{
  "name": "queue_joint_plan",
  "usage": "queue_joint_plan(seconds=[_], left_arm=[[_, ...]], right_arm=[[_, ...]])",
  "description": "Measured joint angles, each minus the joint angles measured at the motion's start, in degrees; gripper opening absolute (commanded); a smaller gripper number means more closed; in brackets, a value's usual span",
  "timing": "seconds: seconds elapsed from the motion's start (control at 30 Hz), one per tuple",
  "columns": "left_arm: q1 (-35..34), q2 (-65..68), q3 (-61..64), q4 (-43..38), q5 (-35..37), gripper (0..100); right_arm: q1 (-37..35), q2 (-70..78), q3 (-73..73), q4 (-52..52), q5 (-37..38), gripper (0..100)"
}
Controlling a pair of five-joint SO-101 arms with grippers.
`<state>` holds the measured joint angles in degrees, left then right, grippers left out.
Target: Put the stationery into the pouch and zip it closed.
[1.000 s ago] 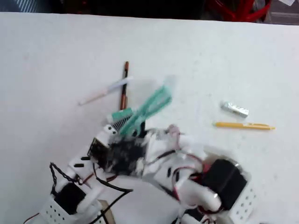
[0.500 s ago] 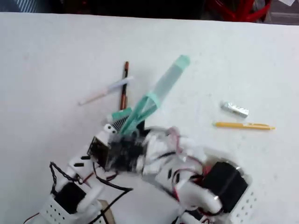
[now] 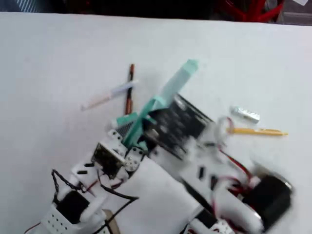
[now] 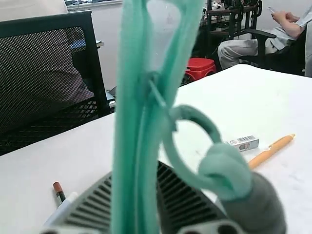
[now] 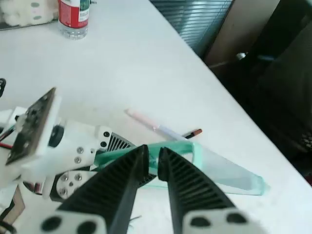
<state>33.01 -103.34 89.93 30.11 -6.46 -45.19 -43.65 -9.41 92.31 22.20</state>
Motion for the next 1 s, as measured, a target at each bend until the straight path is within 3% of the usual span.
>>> queue_joint_plan(seconds=[0.23,0.47,1.0], left_arm=[[0.0,0.0,0.0,0.0,0.0,2],[0.0,0.0,0.0,0.09,0.0,2],[0.0,0.18,0.18,0.18,0.0,2]], right_arm=[[-1.14,4.04,-0.26,-0.18,-0.88,1.8],[8.97,6.68,-0.26,0.44,-0.18,1.8],[13.98,18.29,3.08,4.57,2.37,2.2]])
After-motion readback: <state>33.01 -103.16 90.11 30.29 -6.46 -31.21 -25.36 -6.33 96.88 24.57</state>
